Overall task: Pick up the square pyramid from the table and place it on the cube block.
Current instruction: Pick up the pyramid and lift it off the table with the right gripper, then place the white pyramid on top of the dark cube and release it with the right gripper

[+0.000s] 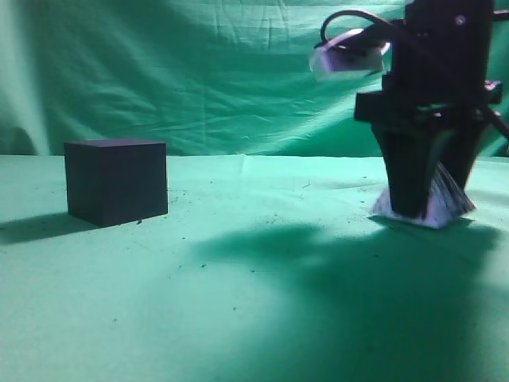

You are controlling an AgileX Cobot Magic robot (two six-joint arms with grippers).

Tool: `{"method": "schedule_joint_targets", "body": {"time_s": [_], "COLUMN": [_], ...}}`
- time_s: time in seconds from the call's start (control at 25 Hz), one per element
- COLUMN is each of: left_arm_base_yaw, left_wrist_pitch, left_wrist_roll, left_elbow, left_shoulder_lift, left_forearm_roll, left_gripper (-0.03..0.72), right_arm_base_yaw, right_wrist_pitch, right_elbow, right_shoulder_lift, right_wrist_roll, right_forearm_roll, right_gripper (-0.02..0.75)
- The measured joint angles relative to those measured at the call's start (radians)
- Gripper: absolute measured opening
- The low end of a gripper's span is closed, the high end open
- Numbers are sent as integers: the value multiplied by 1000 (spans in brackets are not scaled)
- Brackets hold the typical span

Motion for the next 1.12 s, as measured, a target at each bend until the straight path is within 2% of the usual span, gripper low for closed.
{"method": "schedule_joint_targets", "body": {"time_s": [0.24, 0.36, 0.52, 0.76, 0.92, 1.12], "left_arm_base_yaw": [0, 0, 0, 0, 0, 0], "left_wrist_pitch": [0, 0, 0, 0, 0, 0], "left_wrist_roll": [0, 0, 0, 0, 0, 0], "left_elbow": [0, 0, 0, 0, 0, 0], "left_shoulder_lift": [0, 0, 0, 0, 0, 0], "left_forearm_roll": [0, 0, 0, 0, 0, 0], "left_gripper": [0, 0, 0, 0, 0, 0], "right_arm_base_yaw": [38, 96, 207, 333, 361, 363], "right_wrist_pitch": [152, 204, 207, 271, 342, 348], "right_elbow": [-246, -377, -531, -739, -852, -885], "right_shoulder_lift": [7, 8, 29, 198, 313, 363], "right_wrist_roll": [0, 0, 0, 0, 0, 2], "right_forearm_roll": [-5, 8, 79, 117, 118, 118], "right_gripper": [378, 378, 378, 378, 378, 378]}}
